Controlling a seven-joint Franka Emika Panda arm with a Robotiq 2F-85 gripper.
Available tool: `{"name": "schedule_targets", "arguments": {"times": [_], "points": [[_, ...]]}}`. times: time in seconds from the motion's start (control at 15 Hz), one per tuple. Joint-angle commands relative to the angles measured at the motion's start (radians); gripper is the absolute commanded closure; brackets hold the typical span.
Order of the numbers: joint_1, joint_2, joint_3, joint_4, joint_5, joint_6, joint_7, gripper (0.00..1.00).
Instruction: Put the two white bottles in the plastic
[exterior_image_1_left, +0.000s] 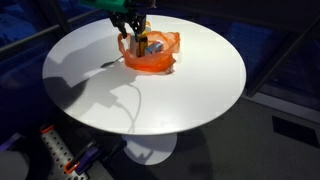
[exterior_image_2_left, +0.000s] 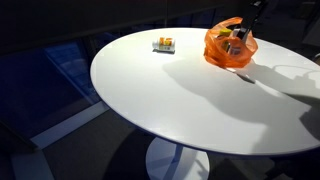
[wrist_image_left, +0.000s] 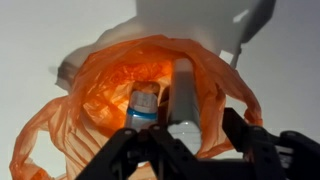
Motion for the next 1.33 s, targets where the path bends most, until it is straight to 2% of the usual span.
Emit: {"name": "schedule_targets", "arguments": {"times": [0.0, 0.07, 0.13, 0.73, 1.0, 1.27], "points": [[-0.004, -0.031, 0.005, -0.001, 0.001, -0.001, -0.022, 0.1], [-0.002, -0.039, 0.006, -0.001, -0.001, -0.003, -0.02, 0.02], [-0.001, -0.045, 0.007, 0.0, -0.002, -0.004, -0.019, 0.0], [0.002, -0.044, 0.025, 0.06, -0.086, -0.029, 0.072, 0.0], [0.006, -0.013, 0.045, 0.147, -0.174, -0.087, 0.193, 0.0], [0.018, 0.041, 0.065, 0.249, -0.212, -0.153, 0.261, 0.0]]}}
